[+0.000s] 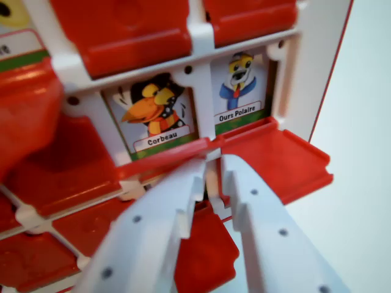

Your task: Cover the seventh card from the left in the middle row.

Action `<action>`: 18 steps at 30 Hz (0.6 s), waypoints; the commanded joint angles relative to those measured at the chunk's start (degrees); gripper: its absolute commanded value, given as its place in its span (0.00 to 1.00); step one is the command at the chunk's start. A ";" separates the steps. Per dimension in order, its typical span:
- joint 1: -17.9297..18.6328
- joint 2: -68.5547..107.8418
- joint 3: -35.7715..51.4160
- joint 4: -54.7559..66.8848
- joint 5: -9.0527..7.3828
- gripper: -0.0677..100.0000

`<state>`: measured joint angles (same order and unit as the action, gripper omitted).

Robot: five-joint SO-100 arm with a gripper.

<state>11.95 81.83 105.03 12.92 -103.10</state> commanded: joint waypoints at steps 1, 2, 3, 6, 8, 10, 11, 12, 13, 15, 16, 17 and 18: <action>-0.97 0.88 -6.77 -0.79 0.09 0.03; -0.97 0.53 -7.03 -0.79 0.00 0.03; -1.05 0.26 -7.29 -0.88 -0.09 0.03; -1.23 -0.70 -7.82 -1.32 -0.26 0.03; -1.41 -1.41 -8.70 -1.32 -0.09 0.03; -1.58 -2.02 -9.32 -1.32 -0.09 0.03; -1.67 -2.29 -9.67 -1.32 -0.18 0.03; -1.67 -2.64 -9.84 -1.41 -0.18 0.03; -1.76 -2.90 -10.20 -1.41 -0.18 0.03; -1.85 -3.25 -10.46 -1.58 -0.18 0.03; -1.85 -3.34 -10.55 -1.58 -0.26 0.03; -1.85 -3.43 -10.55 -1.58 -0.26 0.03; -1.93 -3.52 -10.63 -1.58 -0.26 0.03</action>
<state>10.90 76.99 100.37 12.92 -103.10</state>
